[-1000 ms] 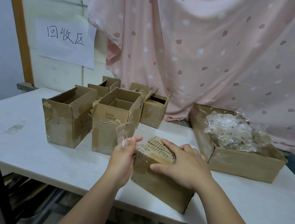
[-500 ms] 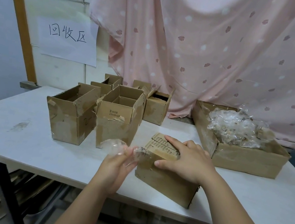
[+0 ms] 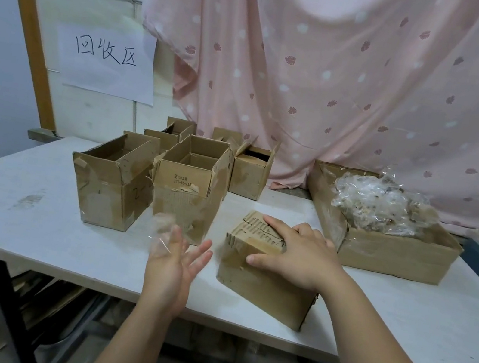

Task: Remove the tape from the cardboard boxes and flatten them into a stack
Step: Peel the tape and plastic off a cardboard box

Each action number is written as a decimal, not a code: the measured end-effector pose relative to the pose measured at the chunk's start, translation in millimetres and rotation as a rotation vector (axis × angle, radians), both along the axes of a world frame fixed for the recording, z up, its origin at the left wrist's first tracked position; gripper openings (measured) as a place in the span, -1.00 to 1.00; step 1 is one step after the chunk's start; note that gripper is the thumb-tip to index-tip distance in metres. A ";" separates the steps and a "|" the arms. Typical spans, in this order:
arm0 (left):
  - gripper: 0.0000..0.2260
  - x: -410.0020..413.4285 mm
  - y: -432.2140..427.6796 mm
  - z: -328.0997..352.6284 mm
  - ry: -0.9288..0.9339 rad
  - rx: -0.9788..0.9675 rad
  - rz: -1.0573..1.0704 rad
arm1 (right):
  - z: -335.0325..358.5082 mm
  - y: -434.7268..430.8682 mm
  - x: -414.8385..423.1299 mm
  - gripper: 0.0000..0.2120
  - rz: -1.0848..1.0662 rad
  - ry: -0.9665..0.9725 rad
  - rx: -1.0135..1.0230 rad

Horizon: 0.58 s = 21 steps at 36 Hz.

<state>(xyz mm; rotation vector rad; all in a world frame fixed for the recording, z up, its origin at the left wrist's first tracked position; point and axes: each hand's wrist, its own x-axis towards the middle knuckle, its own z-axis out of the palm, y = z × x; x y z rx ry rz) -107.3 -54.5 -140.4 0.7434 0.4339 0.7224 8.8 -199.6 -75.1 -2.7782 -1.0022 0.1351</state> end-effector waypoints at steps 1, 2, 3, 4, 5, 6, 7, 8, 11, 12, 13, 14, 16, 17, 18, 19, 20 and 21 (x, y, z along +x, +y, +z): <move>-0.44 0.2 4.1 0.3 0.032 0.079 -0.019 | -0.2 0.0 -0.1 -0.19 0.001 0.002 0.000; -0.39 -0.2 5.9 1.9 0.063 0.173 -0.042 | -0.2 -0.3 -0.2 -0.19 0.000 0.005 0.001; -0.37 -0.8 6.0 4.9 0.085 0.279 -0.076 | -0.1 -0.1 -0.1 -0.19 0.001 0.005 0.002; -0.39 -0.2 6.7 7.0 0.117 0.394 -0.106 | 0.2 0.1 -0.1 -0.19 0.000 0.005 0.004; -0.41 -0.2 6.6 11.5 0.165 0.518 -0.139 | 0.3 0.7 -0.3 -0.19 0.000 0.003 0.004; -0.39 -1.1 5.9 17.4 0.227 0.631 -0.177 | 0.4 1.2 -0.6 -0.18 -0.002 0.000 0.004; -0.30 0.1 7.3 20.1 0.295 0.720 -0.218 | 0.2 1.7 -0.6 -0.18 -0.005 -0.004 0.004; -0.23 1.2 6.7 24.1 0.355 0.787 -0.270 | -0.2 1.9 -0.7 -0.18 -0.007 -0.007 0.004; -0.46 5.4 -7.6 47.2 0.425 0.850 -0.293 | -0.9 0.7 -1.0 -0.17 -0.006 -0.014 0.016; -0.66 10.4 -11.9 53.0 0.379 0.813 -0.225 | -1.0 0.2 -1.5 -0.17 -0.006 -0.012 0.025; -0.73 15.4 -17.5 60.7 0.345 0.808 -0.145 | -1.0 -0.2 -2.2 -0.17 -0.007 -0.009 0.038; -0.69 21.0 -21.7 65.8 0.352 0.863 -0.082 | -0.9 -0.7 -3.4 -0.16 -0.009 -0.005 0.054; -0.67 32.9 -27.1 69.2 0.360 0.945 -0.016 | -0.1 -1.2 -5.4 -0.13 -0.016 -0.001 0.092; -0.68 40.3 -28.5 69.8 0.343 0.966 0.012 | 0.4 -1.7 -6.3 -0.11 -0.020 -0.004 0.118; -0.68 47.8 -31.0 71.6 0.329 1.008 0.037 | 0.3 -2.4 -6.7 -0.11 -0.024 -0.010 0.152; -0.67 55.3 -32.5 72.1 0.315 1.048 0.048 | 0.1 -2.8 -6.9 -0.13 -0.025 -0.019 0.196; -0.67 62.6 -35.2 73.8 0.306 1.062 0.032 | -0.6 -3.5 -7.0 -0.14 -0.022 -0.026 0.249; -0.68 70.7 -37.1 74.1 0.276 1.036 0.007 | -1.5 -4.1 -7.0 -0.14 -0.018 -0.031 0.304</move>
